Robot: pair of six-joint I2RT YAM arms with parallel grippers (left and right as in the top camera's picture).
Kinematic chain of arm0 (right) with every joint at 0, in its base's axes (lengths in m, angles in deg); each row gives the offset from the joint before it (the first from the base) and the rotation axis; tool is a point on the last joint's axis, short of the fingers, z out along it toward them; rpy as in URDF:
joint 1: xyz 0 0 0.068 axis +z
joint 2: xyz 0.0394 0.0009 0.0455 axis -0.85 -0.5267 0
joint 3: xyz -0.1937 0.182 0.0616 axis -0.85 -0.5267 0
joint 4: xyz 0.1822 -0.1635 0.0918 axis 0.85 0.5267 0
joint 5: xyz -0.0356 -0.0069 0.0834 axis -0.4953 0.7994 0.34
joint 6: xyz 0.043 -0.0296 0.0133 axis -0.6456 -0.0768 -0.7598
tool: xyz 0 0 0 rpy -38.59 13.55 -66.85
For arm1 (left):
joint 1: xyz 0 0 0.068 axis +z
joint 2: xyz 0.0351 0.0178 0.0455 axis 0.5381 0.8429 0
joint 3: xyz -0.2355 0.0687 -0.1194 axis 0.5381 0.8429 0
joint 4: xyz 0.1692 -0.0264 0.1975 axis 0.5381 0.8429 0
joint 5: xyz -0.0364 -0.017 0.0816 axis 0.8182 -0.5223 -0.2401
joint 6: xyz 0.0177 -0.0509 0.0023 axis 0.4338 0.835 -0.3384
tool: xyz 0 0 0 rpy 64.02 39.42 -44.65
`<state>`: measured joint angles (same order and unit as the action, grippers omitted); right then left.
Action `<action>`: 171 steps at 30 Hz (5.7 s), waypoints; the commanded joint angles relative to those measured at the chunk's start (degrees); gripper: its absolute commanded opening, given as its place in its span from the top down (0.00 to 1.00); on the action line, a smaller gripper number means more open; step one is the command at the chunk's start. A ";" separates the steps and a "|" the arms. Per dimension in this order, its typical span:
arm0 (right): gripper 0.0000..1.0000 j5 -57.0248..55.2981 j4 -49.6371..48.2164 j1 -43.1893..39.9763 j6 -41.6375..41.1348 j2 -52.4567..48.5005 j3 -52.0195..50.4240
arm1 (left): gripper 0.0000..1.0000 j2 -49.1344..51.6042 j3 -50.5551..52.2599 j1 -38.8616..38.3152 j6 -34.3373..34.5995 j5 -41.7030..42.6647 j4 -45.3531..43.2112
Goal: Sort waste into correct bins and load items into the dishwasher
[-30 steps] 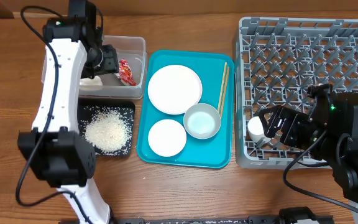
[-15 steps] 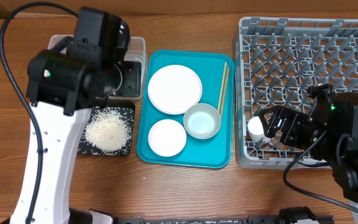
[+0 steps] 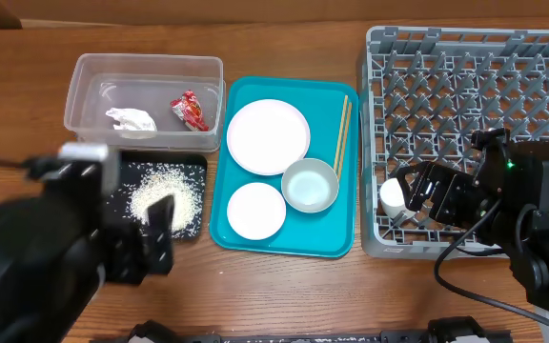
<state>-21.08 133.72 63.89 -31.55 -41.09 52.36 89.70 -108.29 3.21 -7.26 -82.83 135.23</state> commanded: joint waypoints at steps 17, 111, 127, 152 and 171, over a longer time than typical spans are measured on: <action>0.00 0.09 -0.13 -0.13 0.15 0.42 0.85 | 0.00 -7.10 11.76 10.29 -7.65 1.77 -10.43; 0.89 -21.22 -18.21 27.12 -18.58 -48.59 -5.38 | 0.00 -62.55 118.90 22.97 -0.68 9.25 -92.89; 0.96 -42.75 -11.02 27.02 -18.58 -22.40 -2.03 | 0.00 -62.55 118.90 22.97 -0.68 9.25 -92.87; 0.96 -83.45 -11.91 1.29 -15.93 -32.81 -2.23 | 0.00 -62.55 118.90 22.97 -0.68 9.25 -92.87; 0.96 -79.80 -11.96 1.66 -15.93 -41.94 -2.21 | 0.00 -62.55 118.90 22.97 -0.68 9.25 -92.87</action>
<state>-101.25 121.83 65.07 -47.46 -82.69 49.34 27.85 10.26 25.85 -8.31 -74.07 42.60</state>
